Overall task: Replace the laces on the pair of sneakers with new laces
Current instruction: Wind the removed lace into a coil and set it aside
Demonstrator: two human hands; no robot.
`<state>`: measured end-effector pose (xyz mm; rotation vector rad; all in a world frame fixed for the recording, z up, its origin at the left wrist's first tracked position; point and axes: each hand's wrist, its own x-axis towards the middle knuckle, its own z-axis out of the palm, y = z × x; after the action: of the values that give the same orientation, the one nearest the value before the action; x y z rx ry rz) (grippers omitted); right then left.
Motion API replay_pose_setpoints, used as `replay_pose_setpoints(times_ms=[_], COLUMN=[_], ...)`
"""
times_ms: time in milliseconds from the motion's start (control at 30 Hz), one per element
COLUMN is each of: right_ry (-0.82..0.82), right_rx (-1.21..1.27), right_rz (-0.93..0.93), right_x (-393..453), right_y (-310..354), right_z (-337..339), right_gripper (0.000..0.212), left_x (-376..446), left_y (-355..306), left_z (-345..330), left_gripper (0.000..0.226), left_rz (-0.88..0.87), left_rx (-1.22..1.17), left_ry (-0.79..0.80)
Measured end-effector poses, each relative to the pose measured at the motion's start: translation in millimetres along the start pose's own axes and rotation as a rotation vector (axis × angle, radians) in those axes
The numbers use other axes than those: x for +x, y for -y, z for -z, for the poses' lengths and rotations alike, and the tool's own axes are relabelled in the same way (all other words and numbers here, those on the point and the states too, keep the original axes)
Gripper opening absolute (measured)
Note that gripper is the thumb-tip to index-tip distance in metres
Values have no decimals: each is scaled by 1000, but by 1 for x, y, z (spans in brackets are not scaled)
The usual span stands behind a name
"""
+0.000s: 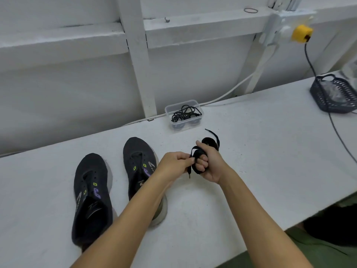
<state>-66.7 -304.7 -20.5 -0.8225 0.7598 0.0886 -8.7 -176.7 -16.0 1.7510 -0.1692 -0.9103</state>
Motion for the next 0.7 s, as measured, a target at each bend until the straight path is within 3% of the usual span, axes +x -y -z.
replay_pose_setpoints(times_ms=[167, 367, 500, 700], right_ry=[-63, -241, -319, -180], right_rx=[-72, -344, -450, -326], right_rz=[1, 101, 151, 97], right_x=[12, 24, 28, 30], right_y=[-4, -10, -12, -2], right_z=[2, -13, -22, -15], right_gripper=[69, 59, 60, 53], left_x=[10, 11, 12, 16], left_y=[8, 5, 7, 11], left_z=[-5, -9, -9, 4], left_gripper=[15, 11, 12, 14], left_rz=[-19, -29, -27, -6], left_rx=[198, 373, 336, 54], left_ry=[-30, -113, -140, -64])
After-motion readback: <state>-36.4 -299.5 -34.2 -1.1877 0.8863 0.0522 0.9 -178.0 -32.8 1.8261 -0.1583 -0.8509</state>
